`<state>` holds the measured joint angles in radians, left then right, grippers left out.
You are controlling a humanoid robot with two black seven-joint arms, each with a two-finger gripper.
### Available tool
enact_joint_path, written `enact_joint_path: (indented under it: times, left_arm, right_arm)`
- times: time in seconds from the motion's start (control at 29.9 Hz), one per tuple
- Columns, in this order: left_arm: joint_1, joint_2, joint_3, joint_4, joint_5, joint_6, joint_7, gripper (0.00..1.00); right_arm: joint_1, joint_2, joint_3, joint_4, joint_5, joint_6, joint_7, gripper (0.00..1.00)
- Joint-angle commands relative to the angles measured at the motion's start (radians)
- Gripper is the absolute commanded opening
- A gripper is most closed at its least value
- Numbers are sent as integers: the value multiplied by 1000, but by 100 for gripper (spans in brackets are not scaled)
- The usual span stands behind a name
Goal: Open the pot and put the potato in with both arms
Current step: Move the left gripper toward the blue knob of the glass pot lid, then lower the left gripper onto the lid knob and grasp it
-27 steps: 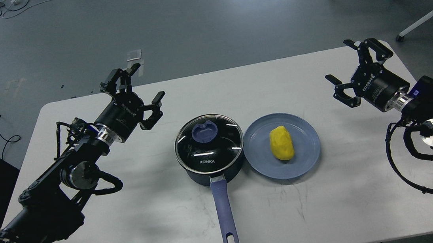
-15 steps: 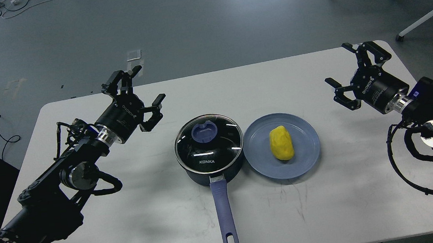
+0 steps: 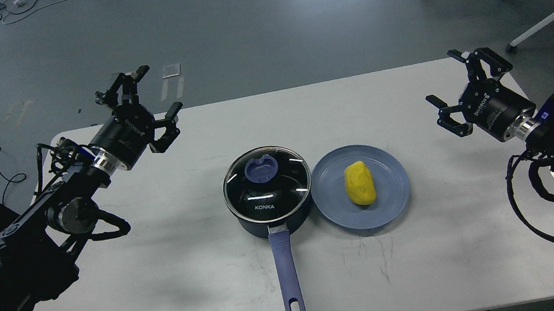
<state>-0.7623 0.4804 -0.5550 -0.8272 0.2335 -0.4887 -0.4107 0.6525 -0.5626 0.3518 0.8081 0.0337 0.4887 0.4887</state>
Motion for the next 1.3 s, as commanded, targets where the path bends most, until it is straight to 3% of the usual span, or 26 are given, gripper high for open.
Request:
enact_joint_path:
  times: [0.0,0.2,0.23,0.4,0.53,0.84,1.27]
  left_arm:
    - [-18,32,0,-90,162,0,-39,99]
    - [-41,135,-3,-415,658,0,-39,99]
    - [-41,135,-3,-415,659,0,-39,99]
    - [-72,126,10,-519,1243,15,-43,99]
    - [-80,119,15,-527,1435,27,-45,99]
    - [-121,66,165,-438,1764,189,-68,99]
    - [-107,44,199,-383,1801,194,-66,99]
  right_arm:
    - [-1,-5,1,0,0,0,0,100]
    - [-1,-11,1,2,0,0,0,100]
    - [-1,-11,1,2,0,0,0,100]
    - [-2,-11,1,0,0,0,0,100]
    - [-2,-13,1,0,0,0,0,100]
    - [-2,-13,1,0,0,0,0,100]
    - [-2,-13,1,0,0,0,0,100]
